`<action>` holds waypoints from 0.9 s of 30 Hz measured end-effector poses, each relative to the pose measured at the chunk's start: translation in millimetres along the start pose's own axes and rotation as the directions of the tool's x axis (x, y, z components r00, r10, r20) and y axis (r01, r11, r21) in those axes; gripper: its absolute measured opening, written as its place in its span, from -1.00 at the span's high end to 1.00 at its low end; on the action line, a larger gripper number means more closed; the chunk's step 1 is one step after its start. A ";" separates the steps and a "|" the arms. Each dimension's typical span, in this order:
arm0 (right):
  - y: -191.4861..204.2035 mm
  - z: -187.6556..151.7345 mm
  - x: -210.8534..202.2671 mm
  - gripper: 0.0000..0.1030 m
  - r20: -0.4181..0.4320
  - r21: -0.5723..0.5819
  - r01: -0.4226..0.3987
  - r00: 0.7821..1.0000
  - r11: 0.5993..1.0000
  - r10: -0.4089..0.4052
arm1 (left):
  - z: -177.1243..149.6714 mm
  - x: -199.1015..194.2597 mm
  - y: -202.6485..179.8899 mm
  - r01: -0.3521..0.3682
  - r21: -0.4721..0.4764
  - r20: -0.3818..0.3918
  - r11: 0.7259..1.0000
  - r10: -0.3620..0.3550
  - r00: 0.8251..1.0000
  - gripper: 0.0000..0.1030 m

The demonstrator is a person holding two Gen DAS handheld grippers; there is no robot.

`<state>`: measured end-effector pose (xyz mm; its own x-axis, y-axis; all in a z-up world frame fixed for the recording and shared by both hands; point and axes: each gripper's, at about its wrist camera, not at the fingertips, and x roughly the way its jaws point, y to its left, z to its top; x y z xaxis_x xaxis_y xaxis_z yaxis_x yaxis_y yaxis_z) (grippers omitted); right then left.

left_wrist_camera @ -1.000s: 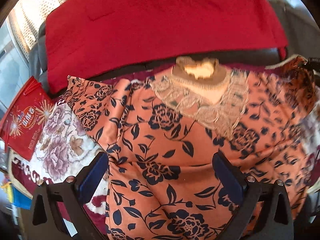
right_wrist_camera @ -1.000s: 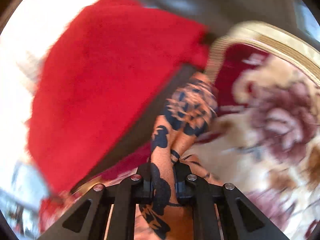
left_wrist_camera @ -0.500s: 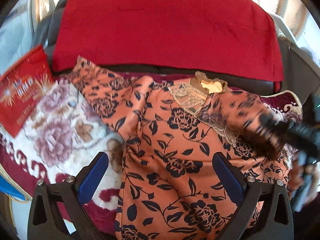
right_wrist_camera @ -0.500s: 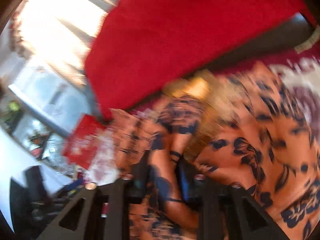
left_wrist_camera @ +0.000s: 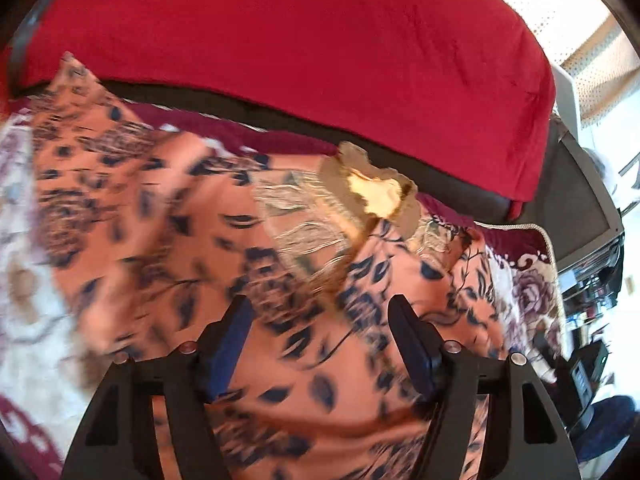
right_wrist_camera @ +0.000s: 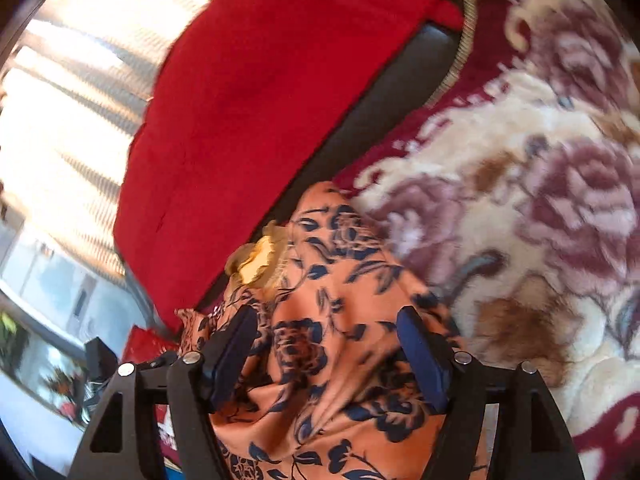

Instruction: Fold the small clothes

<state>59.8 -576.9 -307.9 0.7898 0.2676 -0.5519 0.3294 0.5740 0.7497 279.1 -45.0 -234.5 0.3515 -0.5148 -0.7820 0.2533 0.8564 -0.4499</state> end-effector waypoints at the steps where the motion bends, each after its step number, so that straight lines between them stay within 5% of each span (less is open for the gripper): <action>1: -1.7 3.8 1.5 -0.35 0.003 0.014 -0.021 1.000 1.000 0.021 | 2.9 10.6 -5.5 0.005 -0.002 -0.013 1.000 -0.005 1.000 -0.39; 4: -13.8 13.0 -13.7 -0.24 0.039 0.049 -0.076 0.996 0.996 0.075 | 11.4 43.1 -20.2 -0.012 -0.001 -0.076 1.000 0.012 0.997 -0.37; 6: -17.0 10.2 -5.9 -0.14 0.037 0.073 -0.082 0.996 0.994 0.080 | 12.4 56.2 -32.5 -0.039 0.041 -0.093 0.998 0.042 0.995 0.04; 7: -19.7 11.3 -5.7 -0.05 0.032 0.079 -0.078 0.997 0.994 0.075 | 11.1 61.2 -36.6 -0.045 0.059 -0.109 0.997 0.051 0.993 0.53; 10: -24.9 16.8 -3.8 0.00 0.034 0.061 0.004 0.999 0.998 -0.006 | 4.1 68.5 -48.8 -0.057 0.113 -0.124 0.992 0.071 0.990 0.80; 13: -14.0 13.0 10.5 -0.05 0.031 -0.002 0.102 0.994 0.995 -0.102 | 1.3 65.9 -57.7 -0.087 0.156 -0.098 0.984 0.103 0.990 0.80; 16: 7.7 17.3 35.5 -0.39 0.004 -0.103 0.166 0.986 0.981 -0.166 | 5.1 64.3 -51.7 -0.111 0.099 -0.102 0.989 0.121 0.987 0.73; 20: 24.9 7.3 78.9 -0.43 -0.089 -0.220 0.224 0.965 0.949 -0.248 | 11.8 68.9 -41.6 -0.109 0.021 -0.129 0.994 0.110 0.985 0.59; 21: 27.5 4.1 91.1 -0.39 -0.125 -0.249 0.238 0.953 0.939 -0.275 | 12.2 72.9 -43.1 -0.099 0.027 -0.140 0.995 0.102 0.985 0.59; 24: 38.9 -1.4 97.6 0.64 -0.117 -0.334 0.263 0.941 0.905 -0.316 | 10.8 82.1 -51.2 -0.085 0.083 -0.166 0.993 0.097 0.981 0.83; 27: 44.8 -1.6 86.6 0.73 -0.084 -0.358 0.255 0.949 0.898 -0.302 | 11.2 77.2 -53.4 -0.082 0.097 -0.132 0.992 0.094 0.987 0.84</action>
<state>142.1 -526.8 -322.7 0.6070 0.1452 -0.7813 0.3119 0.8608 0.4023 302.9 -130.9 -266.0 0.2521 -0.4221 -0.8708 0.3101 0.8877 -0.3405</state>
